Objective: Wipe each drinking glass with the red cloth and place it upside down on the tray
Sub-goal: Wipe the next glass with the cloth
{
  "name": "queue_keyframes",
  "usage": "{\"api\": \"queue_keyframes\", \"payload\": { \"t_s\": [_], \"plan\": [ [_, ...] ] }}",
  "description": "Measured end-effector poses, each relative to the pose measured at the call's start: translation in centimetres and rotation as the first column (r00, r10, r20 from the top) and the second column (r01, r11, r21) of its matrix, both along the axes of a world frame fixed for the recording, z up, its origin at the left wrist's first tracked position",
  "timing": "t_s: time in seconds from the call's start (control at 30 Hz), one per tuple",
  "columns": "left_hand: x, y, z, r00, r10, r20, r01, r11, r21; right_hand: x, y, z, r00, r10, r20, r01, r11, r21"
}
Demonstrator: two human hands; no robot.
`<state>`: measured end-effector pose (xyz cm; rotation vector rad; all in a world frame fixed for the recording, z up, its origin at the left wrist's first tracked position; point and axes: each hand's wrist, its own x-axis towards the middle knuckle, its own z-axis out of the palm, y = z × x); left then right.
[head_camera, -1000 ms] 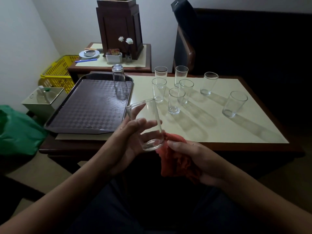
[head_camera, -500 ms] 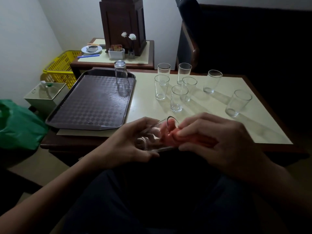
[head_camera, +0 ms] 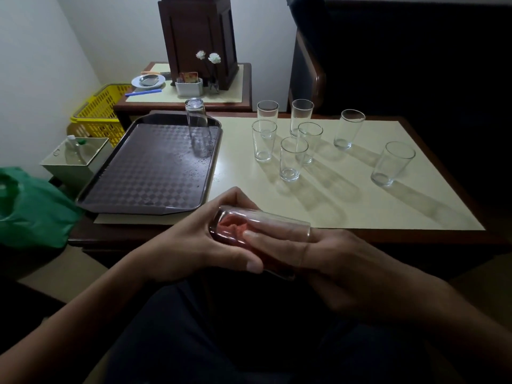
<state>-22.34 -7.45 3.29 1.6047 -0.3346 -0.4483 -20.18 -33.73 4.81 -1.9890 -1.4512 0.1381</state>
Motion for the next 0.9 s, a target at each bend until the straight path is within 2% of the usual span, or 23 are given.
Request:
{"api": "queue_keyframes", "payload": {
  "t_s": [0.07, 0.1, 0.13, 0.17, 0.2, 0.23, 0.27, 0.3, 0.37, 0.4, 0.5, 0.6, 0.7, 0.77, 0.83, 0.9],
  "plan": [
    [-0.7, 0.0, 0.5, 0.997, -0.009, 0.073, 0.007, 1.0, 0.028, -0.3, 0.4, 0.0, 0.975, -0.001, -0.221, 0.011, 0.999, 0.045],
    [-1.1, -0.1, 0.8, 0.991, -0.001, 0.132, -0.006, 0.999, 0.051, -0.3, 0.5, -0.1, 0.919, 0.005, -0.394, 0.024, 0.997, 0.068],
    [-1.5, -0.1, 1.2, 0.981, 0.024, 0.194, -0.041, 0.996, 0.082, -0.3, 0.5, -0.2, 0.799, 0.04, -0.6, 0.035, 0.993, 0.112],
    [-1.1, -0.1, 1.2, 0.959, 0.068, 0.275, -0.109, 0.985, 0.137, -0.4, 0.8, -0.1, 0.588, 0.108, -0.802, 0.059, 0.983, 0.176],
    [-0.4, -0.2, 1.0, 0.941, 0.08, 0.327, -0.153, 0.967, 0.204, -0.3, 1.0, -0.3, 0.326, 0.18, -0.928, 0.107, 0.968, 0.225],
    [0.1, -0.2, 1.1, 0.943, 0.058, 0.328, -0.161, 0.941, 0.297, -0.1, 1.2, -0.9, 0.107, 0.232, -0.967, 0.174, 0.953, 0.248],
    [0.2, 0.4, 1.2, 0.954, -0.02, 0.301, -0.093, 0.929, 0.357, 0.3, 1.3, -1.4, -0.015, 0.249, -0.968, 0.237, 0.942, 0.238],
    [1.3, 1.1, 0.5, 0.974, 0.016, 0.224, -0.096, 0.932, 0.35, 0.6, 1.3, -1.7, -0.068, 0.243, -0.968, 0.285, 0.934, 0.214],
    [1.0, 1.0, -0.5, 0.947, -0.017, 0.32, -0.102, 0.931, 0.351, 1.3, 1.1, -1.6, -0.11, 0.235, -0.966, 0.346, 0.92, 0.184],
    [0.9, 1.0, -0.7, 0.917, 0.025, 0.397, -0.174, 0.922, 0.345, 1.7, 0.8, -1.2, -0.13, 0.245, -0.961, 0.365, 0.913, 0.183],
    [0.0, 1.0, -0.4, 0.868, 0.066, 0.492, -0.253, 0.912, 0.324, 2.5, -0.1, -0.7, -0.133, 0.264, -0.955, 0.377, 0.905, 0.198],
    [0.8, 0.3, -0.7, 0.864, 0.133, 0.486, -0.315, 0.895, 0.316, 3.0, -0.7, 0.0, -0.1, 0.163, -0.981, 0.477, 0.874, 0.097],
    [0.6, 0.6, -1.2, 0.891, 0.269, 0.366, -0.371, 0.896, 0.244, 3.9, -1.7, 1.1, -0.045, 0.141, -0.989, 0.652, 0.755, 0.078],
    [1.0, 1.0, -1.5, 0.908, 0.341, 0.245, -0.391, 0.899, 0.199, 4.8, -2.6, 1.1, 0.042, 0.11, -0.993, 0.739, 0.666, 0.105],
    [1.3, 0.5, -1.8, 0.928, 0.368, 0.05, -0.372, 0.924, 0.094, 5.2, -2.8, 0.4, 0.173, 0.034, -0.984, 0.784, 0.6, 0.158],
    [1.3, -0.9, -2.5, 0.914, 0.365, -0.176, -0.386, 0.916, -0.108, 4.7, -2.1, -0.7, 0.268, 0.01, -0.963, 0.779, 0.586, 0.223]
  ]
}}
